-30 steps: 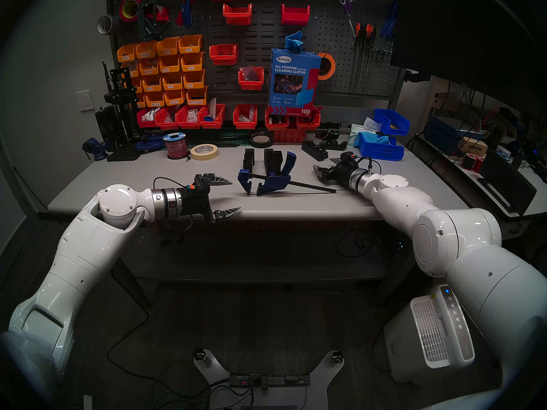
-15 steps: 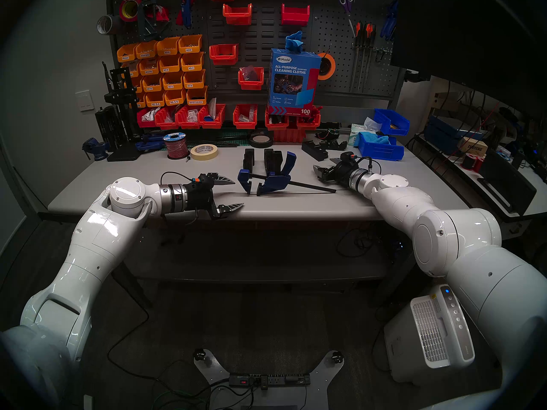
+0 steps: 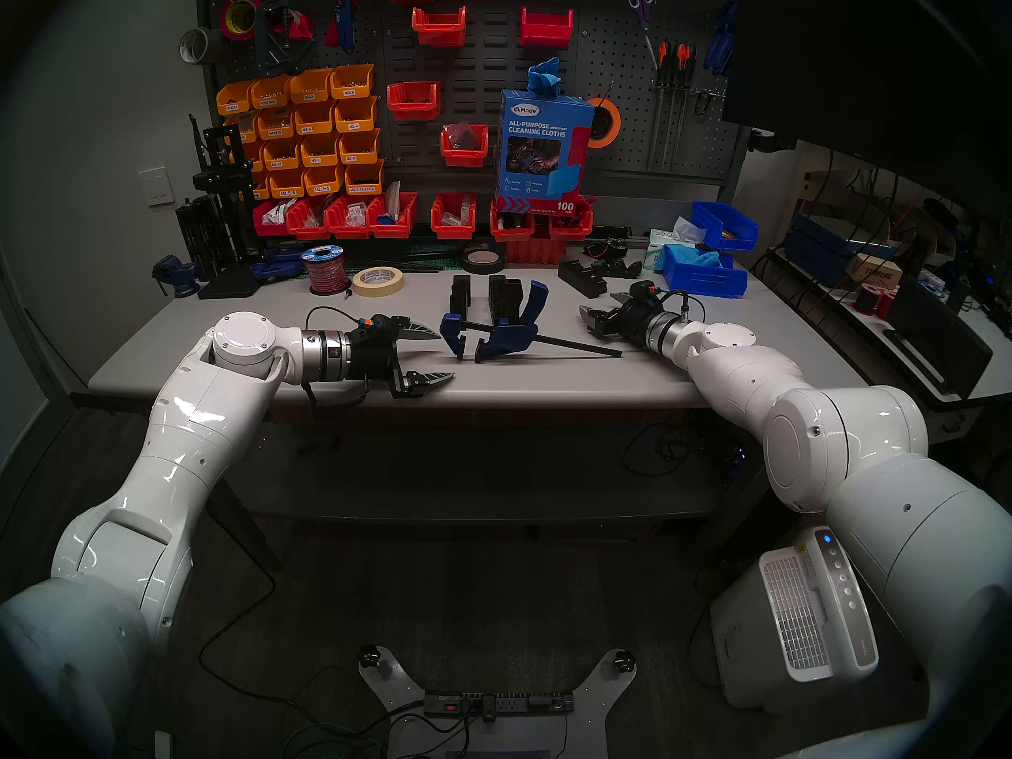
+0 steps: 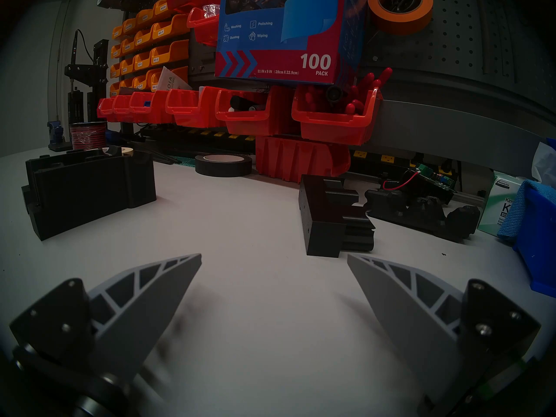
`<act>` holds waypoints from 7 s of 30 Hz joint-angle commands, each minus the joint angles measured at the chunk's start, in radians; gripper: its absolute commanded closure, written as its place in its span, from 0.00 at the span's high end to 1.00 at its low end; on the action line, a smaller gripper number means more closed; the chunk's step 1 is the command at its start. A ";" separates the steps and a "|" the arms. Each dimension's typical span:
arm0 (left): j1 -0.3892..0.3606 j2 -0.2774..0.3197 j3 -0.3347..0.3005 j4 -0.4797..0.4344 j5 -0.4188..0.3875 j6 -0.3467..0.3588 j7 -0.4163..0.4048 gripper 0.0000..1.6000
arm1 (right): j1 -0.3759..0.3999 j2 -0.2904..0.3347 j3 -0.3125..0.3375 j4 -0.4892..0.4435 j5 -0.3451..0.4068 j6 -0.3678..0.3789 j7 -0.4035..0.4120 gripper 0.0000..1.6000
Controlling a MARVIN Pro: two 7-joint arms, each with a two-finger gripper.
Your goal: Clamp the two 3D printed pieces together with the clamp
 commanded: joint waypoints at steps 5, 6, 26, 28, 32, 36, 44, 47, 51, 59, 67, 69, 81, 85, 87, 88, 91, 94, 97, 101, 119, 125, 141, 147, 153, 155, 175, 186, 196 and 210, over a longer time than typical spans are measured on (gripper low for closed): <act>-0.126 -0.028 -0.009 0.075 -0.023 -0.019 -0.062 1.00 | 0.000 0.000 -0.002 -0.002 -0.001 0.001 0.001 1.00; -0.133 -0.030 -0.011 0.084 -0.026 -0.021 -0.072 1.00 | 0.000 0.000 -0.002 -0.002 -0.001 0.000 0.001 1.00; -0.188 -0.085 -0.071 0.182 -0.108 0.021 -0.162 1.00 | 0.000 0.000 -0.002 -0.002 -0.001 0.001 0.001 1.00; -0.189 -0.090 -0.076 0.188 -0.112 0.025 -0.165 1.00 | 0.000 0.000 -0.002 -0.002 -0.001 0.001 0.001 1.00; -0.194 -0.099 -0.080 0.203 -0.110 0.027 -0.160 1.00 | 0.000 0.000 -0.002 -0.002 -0.001 0.001 0.001 1.00; -0.198 -0.108 -0.088 0.218 -0.107 0.031 -0.148 1.00 | 0.000 0.000 -0.002 -0.002 -0.001 0.001 0.001 1.00; -0.206 -0.110 -0.092 0.239 -0.096 0.024 -0.136 1.00 | 0.000 0.000 -0.002 -0.002 -0.001 0.001 0.001 1.00; -0.207 -0.112 -0.094 0.246 -0.099 0.021 -0.135 0.95 | 0.000 0.000 -0.002 -0.002 -0.001 0.001 0.001 1.00; -0.203 -0.113 -0.095 0.252 -0.099 0.015 -0.138 0.76 | 0.000 0.000 -0.003 -0.002 -0.001 0.001 0.001 1.00; -0.196 -0.113 -0.097 0.254 -0.100 0.008 -0.146 0.30 | 0.000 0.000 -0.003 -0.002 -0.001 0.001 0.001 1.00; -0.193 -0.114 -0.104 0.258 -0.102 0.006 -0.163 0.04 | 0.000 0.000 -0.003 -0.002 -0.001 0.001 0.001 1.00; -0.190 -0.115 -0.105 0.255 -0.103 0.004 -0.170 0.00 | 0.000 0.000 -0.003 -0.002 -0.001 0.001 0.001 1.00; -0.170 -0.119 -0.116 0.238 -0.106 0.011 -0.182 0.00 | 0.000 0.000 -0.003 -0.002 -0.001 0.001 0.001 1.00; -0.153 -0.119 -0.125 0.217 -0.107 0.027 -0.171 0.00 | 0.000 0.000 -0.003 -0.002 -0.001 0.001 0.001 1.00; -0.142 -0.121 -0.132 0.205 -0.110 0.034 -0.163 0.00 | 0.000 0.000 -0.003 -0.002 -0.001 0.001 0.001 1.00; -0.138 -0.121 -0.134 0.200 -0.109 0.036 -0.159 0.00 | 0.000 0.000 -0.003 -0.002 -0.001 0.001 0.001 1.00; -0.128 -0.122 -0.139 0.188 -0.108 0.044 -0.151 0.00 | 0.000 0.000 -0.003 -0.002 -0.001 0.001 0.001 1.00; -0.126 -0.122 -0.141 0.183 -0.106 0.047 -0.149 0.00 | 0.000 0.000 -0.003 -0.002 -0.001 0.001 0.001 1.00; -0.123 -0.122 -0.143 0.179 -0.105 0.050 -0.147 0.00 | 0.000 0.000 -0.003 -0.002 -0.001 0.001 0.001 1.00; -0.121 -0.123 -0.144 0.175 -0.104 0.052 -0.145 0.00 | 0.000 0.000 -0.003 -0.002 -0.001 0.001 0.001 1.00; -0.117 -0.123 -0.148 0.168 -0.100 0.056 -0.142 0.00 | 0.002 -0.005 -0.008 -0.004 -0.006 0.000 -0.005 1.00; -0.116 -0.124 -0.148 0.167 -0.100 0.056 -0.142 0.00 | 0.012 -0.026 -0.033 -0.015 -0.026 -0.007 -0.018 1.00; -0.116 -0.124 -0.149 0.167 -0.098 0.055 -0.141 0.00 | 0.050 -0.054 -0.030 -0.056 -0.016 -0.063 -0.055 1.00; -0.115 -0.124 -0.148 0.168 -0.096 0.053 -0.139 0.00 | 0.081 -0.043 -0.007 -0.079 0.000 -0.085 -0.064 1.00; -0.114 -0.124 -0.148 0.168 -0.096 0.052 -0.138 0.00 | 0.107 -0.041 0.007 -0.104 0.008 -0.102 -0.066 1.00; -0.114 -0.124 -0.148 0.168 -0.096 0.052 -0.138 0.00 | 0.116 -0.044 0.012 -0.113 0.012 -0.107 -0.062 1.00; -0.114 -0.124 -0.148 0.167 -0.097 0.052 -0.137 0.00 | 0.142 -0.121 0.050 -0.169 0.054 -0.097 -0.024 1.00; -0.114 -0.124 -0.148 0.167 -0.097 0.052 -0.138 0.00 | 0.097 -0.157 0.064 -0.218 0.071 -0.117 -0.008 1.00; -0.113 -0.124 -0.148 0.167 -0.096 0.051 -0.136 0.00 | 0.046 -0.117 0.080 -0.284 0.080 -0.132 0.021 1.00; -0.113 -0.124 -0.148 0.166 -0.096 0.051 -0.135 0.00 | -0.029 -0.104 0.102 -0.405 0.097 -0.117 0.065 1.00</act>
